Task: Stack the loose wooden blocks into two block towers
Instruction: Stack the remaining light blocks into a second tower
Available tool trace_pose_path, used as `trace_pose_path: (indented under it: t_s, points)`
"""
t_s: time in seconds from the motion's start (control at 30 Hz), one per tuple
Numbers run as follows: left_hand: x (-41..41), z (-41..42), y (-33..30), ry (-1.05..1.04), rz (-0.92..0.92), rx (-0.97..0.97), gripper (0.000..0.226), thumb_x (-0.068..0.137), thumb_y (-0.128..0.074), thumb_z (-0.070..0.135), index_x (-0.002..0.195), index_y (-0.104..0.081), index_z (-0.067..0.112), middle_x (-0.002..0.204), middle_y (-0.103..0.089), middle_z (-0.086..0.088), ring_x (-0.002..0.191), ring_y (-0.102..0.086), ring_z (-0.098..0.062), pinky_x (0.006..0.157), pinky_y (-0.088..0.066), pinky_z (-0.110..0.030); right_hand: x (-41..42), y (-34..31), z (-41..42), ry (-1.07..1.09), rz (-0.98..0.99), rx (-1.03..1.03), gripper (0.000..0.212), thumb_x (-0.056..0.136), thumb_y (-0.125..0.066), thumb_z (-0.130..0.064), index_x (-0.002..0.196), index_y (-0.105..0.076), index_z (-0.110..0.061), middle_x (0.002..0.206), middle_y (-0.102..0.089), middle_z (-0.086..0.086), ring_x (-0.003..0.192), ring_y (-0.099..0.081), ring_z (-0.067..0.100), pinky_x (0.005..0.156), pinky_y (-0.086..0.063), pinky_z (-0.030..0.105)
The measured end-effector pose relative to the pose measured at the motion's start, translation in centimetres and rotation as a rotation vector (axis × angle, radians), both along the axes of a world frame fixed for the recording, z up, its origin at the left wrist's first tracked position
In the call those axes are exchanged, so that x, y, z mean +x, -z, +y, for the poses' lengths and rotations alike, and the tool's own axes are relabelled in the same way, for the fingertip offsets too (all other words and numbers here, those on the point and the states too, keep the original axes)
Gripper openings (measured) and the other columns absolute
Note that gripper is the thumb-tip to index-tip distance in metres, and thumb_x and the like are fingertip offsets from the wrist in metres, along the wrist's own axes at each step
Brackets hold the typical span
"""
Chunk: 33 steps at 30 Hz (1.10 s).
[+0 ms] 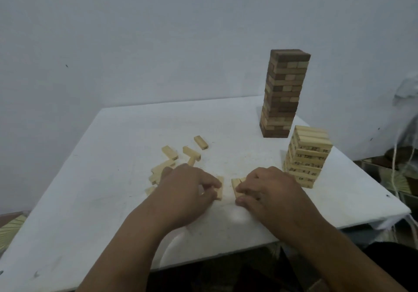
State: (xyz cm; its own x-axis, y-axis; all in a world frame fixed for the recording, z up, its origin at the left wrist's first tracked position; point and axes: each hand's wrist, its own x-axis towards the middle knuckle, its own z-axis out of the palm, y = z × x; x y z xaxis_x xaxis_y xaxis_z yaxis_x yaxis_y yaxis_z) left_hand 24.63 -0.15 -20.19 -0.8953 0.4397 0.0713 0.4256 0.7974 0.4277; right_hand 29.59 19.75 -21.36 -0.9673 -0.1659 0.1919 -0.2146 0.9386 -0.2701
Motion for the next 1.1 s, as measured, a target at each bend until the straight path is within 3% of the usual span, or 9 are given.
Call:
trace_pose_path:
  t_s: [0.1, 0.23, 0.37, 0.5, 0.67, 0.8, 0.93, 1.1]
  points:
    - [0.0, 2.1, 0.1, 0.084, -0.002, -0.012, 0.024, 0.096, -0.053, 0.038, 0.114, -0.067, 0.045, 0.11, -0.065, 0.025, 0.107, -0.051, -0.004, 0.105, -0.031, -0.039, 0.6, 0.1, 1.1, 0.029, -0.007, -0.046, 0.027, 0.091, -0.052, -0.046, 0.11, -0.067, -0.033, 0.105, -0.055, -0.019, 0.097, -0.043, 0.002, 0.088, -0.039, 0.024]
    - [-0.1, 3.8, 0.3, 0.207, -0.008, 0.02, 0.016, 0.089, -0.064, 0.043, 0.104, -0.07, 0.045, 0.107, -0.057, 0.026, 0.106, -0.046, 0.001, 0.094, -0.033, -0.027, 1.5, -0.1, 2.1, 0.056, -0.06, -0.124, 0.024, 0.091, -0.057, -0.041, 0.107, -0.069, -0.028, 0.107, -0.054, -0.017, 0.099, -0.043, 0.002, 0.089, -0.037, 0.02]
    - [-0.3, 4.6, 0.4, 0.231, -0.012, 0.052, 0.012, 0.083, -0.071, 0.046, 0.095, -0.07, 0.044, 0.125, -0.055, 0.029, 0.12, -0.043, 0.002, 0.107, -0.034, -0.033, 1.9, -0.5, 3.1, 0.03, -0.1, -0.17, 0.026, 0.088, -0.064, -0.034, 0.112, -0.07, -0.024, 0.114, -0.057, -0.016, 0.104, -0.045, 0.0, 0.086, -0.034, 0.009]
    - [-0.4, 4.7, 0.6, 0.239, -0.004, 0.05, 0.017, 0.081, -0.073, 0.045, 0.097, -0.069, 0.042, 0.121, -0.059, 0.031, 0.117, -0.047, 0.004, 0.106, -0.037, -0.04, 1.5, -0.2, 3.6, 0.004, -0.089, -0.209, 0.022, 0.088, -0.067, -0.022, 0.108, -0.073, -0.017, 0.113, -0.061, -0.01, 0.096, -0.046, -0.001, 0.079, -0.03, -0.001]
    - [-0.2, 4.6, 0.5, 0.262, 0.001, 0.024, 0.017, 0.083, -0.071, 0.044, 0.099, -0.066, 0.041, 0.12, -0.057, 0.033, 0.116, -0.044, 0.005, 0.106, -0.035, -0.04, 1.4, 0.2, 3.6, -0.001, -0.054, -0.208, 0.018, 0.086, -0.069, -0.028, 0.1, -0.076, -0.021, 0.108, -0.062, -0.014, 0.102, -0.049, 0.003, 0.09, -0.036, 0.017]
    - [-0.2, 4.2, 0.6, 0.274, -0.001, 0.014, 0.021, 0.08, -0.068, 0.047, 0.099, -0.063, 0.043, 0.12, -0.057, 0.032, 0.116, -0.044, 0.004, 0.105, -0.034, -0.041, 1.5, 0.3, 3.5, 0.009, -0.034, -0.245, 0.015, 0.079, -0.074, -0.035, 0.092, -0.076, -0.027, 0.11, -0.059, -0.023, 0.097, -0.05, -0.002, 0.083, -0.038, 0.012]
    - [0.0, 4.3, 0.3, 0.272, -0.001, -0.031, 0.027, 0.076, -0.072, 0.052, 0.1, -0.062, 0.043, 0.119, -0.057, 0.03, 0.116, -0.043, 0.003, 0.104, -0.031, -0.041, 1.5, -0.2, 3.8, -0.01, -0.09, -0.335, 0.016, 0.073, -0.08, -0.029, 0.088, -0.074, -0.029, 0.116, -0.06, -0.017, 0.083, -0.054, -0.001, 0.074, -0.045, 0.015]
    - [0.2, 4.8, 0.3, 0.236, 0.013, 0.035, 0.023, 0.07, -0.074, 0.053, 0.085, -0.064, 0.039, 0.108, -0.062, 0.031, 0.108, -0.047, 0.004, 0.1, -0.037, -0.039, 1.4, -0.1, 3.9, -0.035, -0.096, -0.346, 0.026, 0.079, -0.074, -0.025, 0.099, -0.062, -0.037, 0.088, -0.056, -0.026, 0.087, -0.05, -0.008, 0.065, -0.038, 0.008]
